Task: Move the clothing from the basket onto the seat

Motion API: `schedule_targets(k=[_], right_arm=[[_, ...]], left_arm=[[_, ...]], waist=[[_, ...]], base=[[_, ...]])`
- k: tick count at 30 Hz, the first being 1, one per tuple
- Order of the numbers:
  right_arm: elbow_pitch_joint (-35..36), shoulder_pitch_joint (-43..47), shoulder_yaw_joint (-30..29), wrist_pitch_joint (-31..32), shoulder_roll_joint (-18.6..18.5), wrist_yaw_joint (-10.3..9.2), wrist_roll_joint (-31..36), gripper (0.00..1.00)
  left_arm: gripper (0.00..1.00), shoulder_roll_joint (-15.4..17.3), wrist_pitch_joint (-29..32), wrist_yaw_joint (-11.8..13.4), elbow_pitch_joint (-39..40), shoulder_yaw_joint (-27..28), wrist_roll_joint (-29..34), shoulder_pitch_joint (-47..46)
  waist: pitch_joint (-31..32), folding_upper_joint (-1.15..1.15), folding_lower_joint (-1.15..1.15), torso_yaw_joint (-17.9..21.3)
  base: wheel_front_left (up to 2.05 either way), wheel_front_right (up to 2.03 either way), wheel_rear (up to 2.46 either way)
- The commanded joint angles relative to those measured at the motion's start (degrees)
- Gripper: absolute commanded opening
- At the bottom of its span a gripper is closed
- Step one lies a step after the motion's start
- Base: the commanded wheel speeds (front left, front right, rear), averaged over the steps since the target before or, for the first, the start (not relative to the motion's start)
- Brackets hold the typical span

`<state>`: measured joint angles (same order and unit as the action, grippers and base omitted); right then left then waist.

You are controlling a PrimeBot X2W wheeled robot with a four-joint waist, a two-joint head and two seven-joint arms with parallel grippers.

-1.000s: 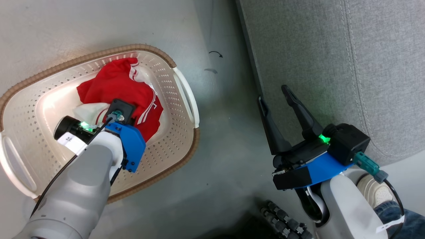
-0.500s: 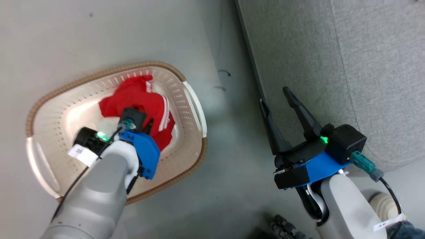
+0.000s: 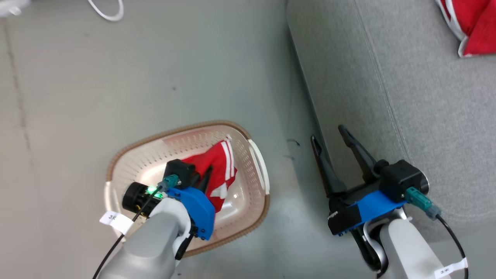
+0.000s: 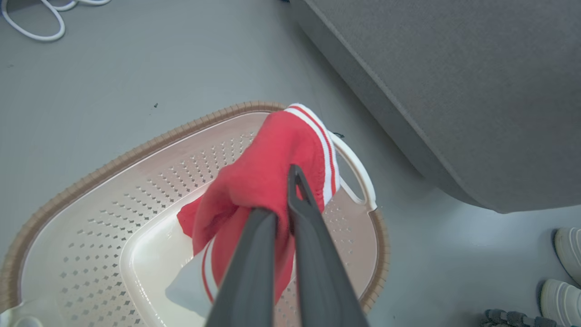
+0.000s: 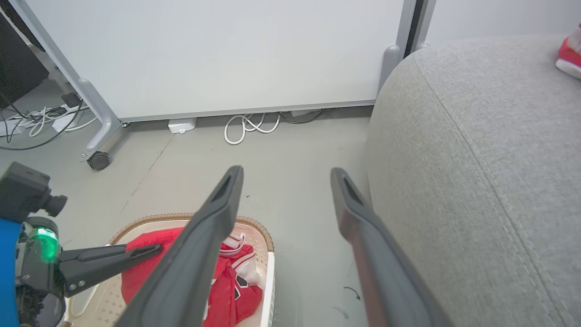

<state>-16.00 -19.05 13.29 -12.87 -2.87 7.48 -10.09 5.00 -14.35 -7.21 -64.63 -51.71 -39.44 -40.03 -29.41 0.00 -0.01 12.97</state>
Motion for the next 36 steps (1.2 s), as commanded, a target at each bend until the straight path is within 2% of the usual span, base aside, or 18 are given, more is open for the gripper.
schedule_targets(k=[1, 4, 10, 17, 25, 36], right_arm=[[-0.24, 1.4, -0.48, 0.39, -0.03, 0.02, 0.42, 1.0], [-0.34, 3.25, -1.15, 1.38, -0.04, 0.03, 1.06, 1.0], [0.73, 6.95, -2.8, 3.5, -0.03, 0.02, 2.09, 1.0], [1.85, 10.27, -3.44, 5.16, -0.03, 0.03, 2.02, 1.0], [3.02, 12.96, -3.21, 6.73, -0.04, 0.03, 1.32, 1.0], [3.66, 14.07, -2.5, 7.65, -0.04, 0.03, 0.56, 1.0]], left_arm=[[0.0, -0.05, -0.57, -0.42, 1.67, -0.53, -0.33, 0.86], [0.0, 0.06, -0.91, -0.42, 5.13, -0.89, -0.69, 2.04], [0.0, 1.19, -0.9, -0.26, 13.42, 2.2, 1.32, 4.24], [0.0, 0.98, -0.91, -0.26, 18.02, 4.21, 3.13, 5.83], [0.0, 0.55, 0.74, -0.26, 20.46, -0.03, 1.8, 1.57], [0.0, -0.19, 4.31, -0.26, 23.51, -2.58, -1.02, -6.05]], waist=[[5.76, 0.0, 0.01, -3.6], [9.33, 0.0, 0.01, -5.05], [15.27, 0.0, 0.01, -7.88], [19.8, 0.0, 0.01, -10.02], [23.32, 0.0, 0.01, -12.1], [24.96, 0.0, 0.01, -13.12]], base=[[0.0, 0.0, 0.0], [0.0, 0.0, 0.0], [0.0, 0.0, 0.0], [0.0, 0.0, 0.0], [0.0, 0.0, 0.0], [0.0, 0.0, 0.0]])
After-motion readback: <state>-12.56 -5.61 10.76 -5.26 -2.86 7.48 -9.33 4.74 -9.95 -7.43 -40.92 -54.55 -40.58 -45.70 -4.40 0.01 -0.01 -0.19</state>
